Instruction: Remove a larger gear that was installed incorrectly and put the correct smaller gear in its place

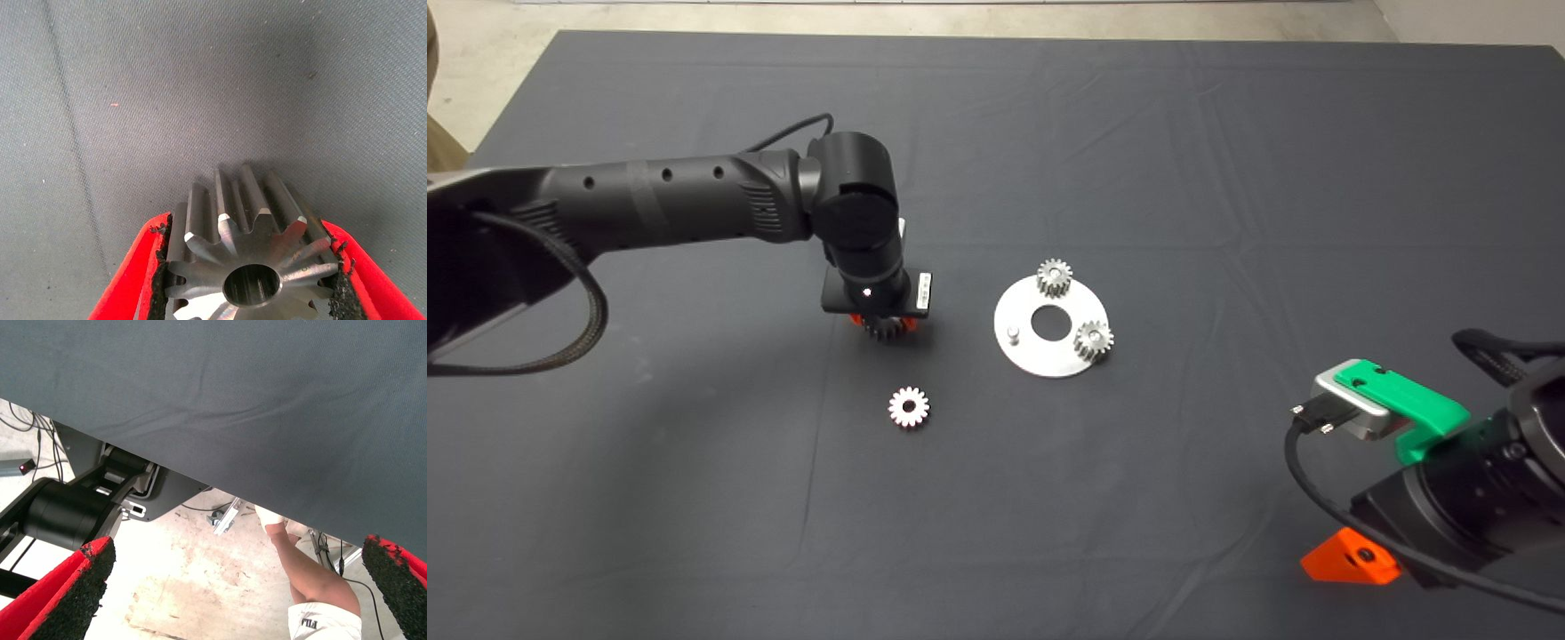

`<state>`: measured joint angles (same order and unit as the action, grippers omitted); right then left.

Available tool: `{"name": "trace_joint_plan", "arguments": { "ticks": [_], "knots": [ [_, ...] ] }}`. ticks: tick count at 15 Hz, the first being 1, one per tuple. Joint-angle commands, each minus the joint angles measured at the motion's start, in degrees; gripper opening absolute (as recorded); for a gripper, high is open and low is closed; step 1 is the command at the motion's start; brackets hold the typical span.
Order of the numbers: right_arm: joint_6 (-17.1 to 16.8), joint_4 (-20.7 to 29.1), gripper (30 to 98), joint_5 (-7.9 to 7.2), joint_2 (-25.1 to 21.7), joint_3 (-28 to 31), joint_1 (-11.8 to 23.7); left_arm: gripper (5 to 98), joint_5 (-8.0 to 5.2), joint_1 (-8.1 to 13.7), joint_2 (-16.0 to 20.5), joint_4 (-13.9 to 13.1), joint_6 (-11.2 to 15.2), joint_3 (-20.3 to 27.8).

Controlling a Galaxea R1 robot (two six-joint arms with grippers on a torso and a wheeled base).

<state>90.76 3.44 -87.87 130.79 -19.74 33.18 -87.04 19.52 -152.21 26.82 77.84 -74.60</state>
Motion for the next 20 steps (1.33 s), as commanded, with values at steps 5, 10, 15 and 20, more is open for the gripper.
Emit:
{"name": "trace_joint_plan", "arguments": {
  "ticks": [5, 10, 15, 20],
  "knots": [
    [-0.06, 1.57, 97.7, -3.01, 0.04, 0.06, 1.19, 47.0, -0.50, 1.40, -0.07, 0.16, 0.03, 2.37],
    [-0.06, 1.57, 97.7, -3.01, 0.00, 0.06, 1.19, 50.9, -0.50, 1.40, 0.10, 0.16, 0.03, 3.07],
    [-0.06, 1.57, 97.7, -3.01, -0.14, 0.07, 1.19, 58.5, -1.03, 1.58, 0.55, 0.08, 0.30, 3.77],
    [-0.06, 1.66, 97.7, -3.10, -0.22, 0.07, 1.19, 65.5, -1.20, 1.84, 3.95, -0.36, 5.32, 9.71]
  ]
}}
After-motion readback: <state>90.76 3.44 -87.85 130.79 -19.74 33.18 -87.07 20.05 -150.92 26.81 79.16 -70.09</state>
